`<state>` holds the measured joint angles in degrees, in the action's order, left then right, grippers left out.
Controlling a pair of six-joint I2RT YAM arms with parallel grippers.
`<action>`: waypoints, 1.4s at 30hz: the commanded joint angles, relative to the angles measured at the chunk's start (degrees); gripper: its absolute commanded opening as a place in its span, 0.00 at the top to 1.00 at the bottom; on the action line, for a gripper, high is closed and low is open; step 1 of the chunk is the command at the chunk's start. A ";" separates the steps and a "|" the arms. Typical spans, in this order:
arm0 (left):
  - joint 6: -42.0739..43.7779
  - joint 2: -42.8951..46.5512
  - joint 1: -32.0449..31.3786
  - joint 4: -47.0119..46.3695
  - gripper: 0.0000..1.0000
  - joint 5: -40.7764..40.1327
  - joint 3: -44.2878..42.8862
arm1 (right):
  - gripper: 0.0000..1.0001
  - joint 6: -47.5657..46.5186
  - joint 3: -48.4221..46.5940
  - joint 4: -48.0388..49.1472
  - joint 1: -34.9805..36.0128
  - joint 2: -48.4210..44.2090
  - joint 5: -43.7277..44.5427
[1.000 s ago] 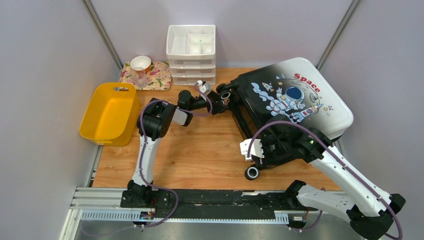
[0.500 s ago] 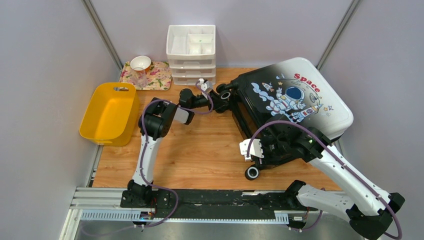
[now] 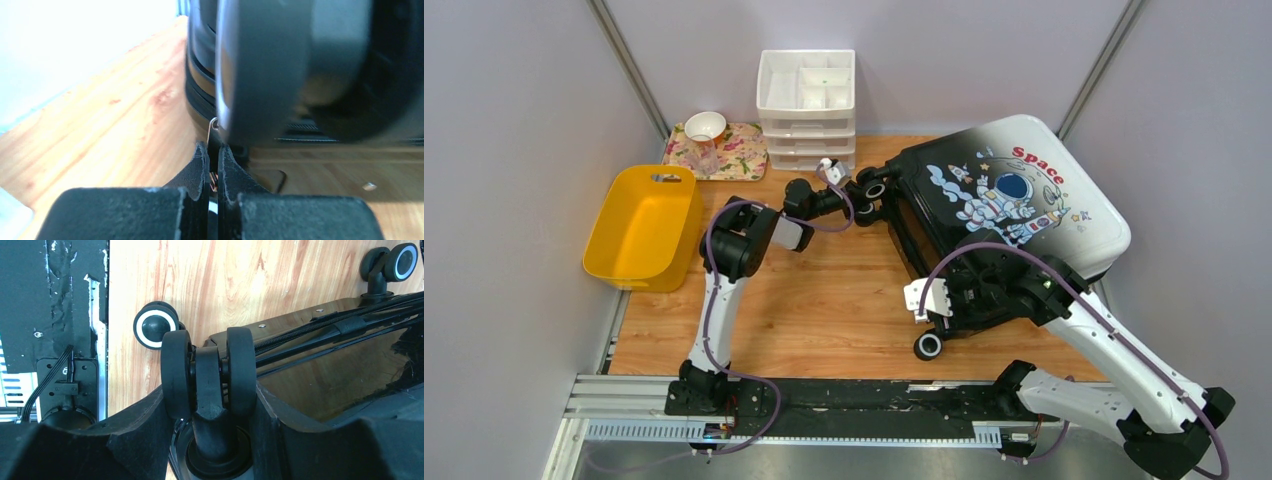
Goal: Open, take out, and arrange the luggage
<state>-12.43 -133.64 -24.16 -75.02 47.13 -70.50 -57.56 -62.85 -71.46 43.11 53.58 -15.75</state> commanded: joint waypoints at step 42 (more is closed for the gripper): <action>32.98 26.62 5.89 89.67 0.17 -0.11 -23.73 | 0.20 37.25 -19.23 1.68 -13.18 2.57 23.59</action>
<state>15.00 -103.39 -15.64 -11.20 47.79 -76.36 -34.09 -78.06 -74.98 40.73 51.66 -2.15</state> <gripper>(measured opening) 0.829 0.809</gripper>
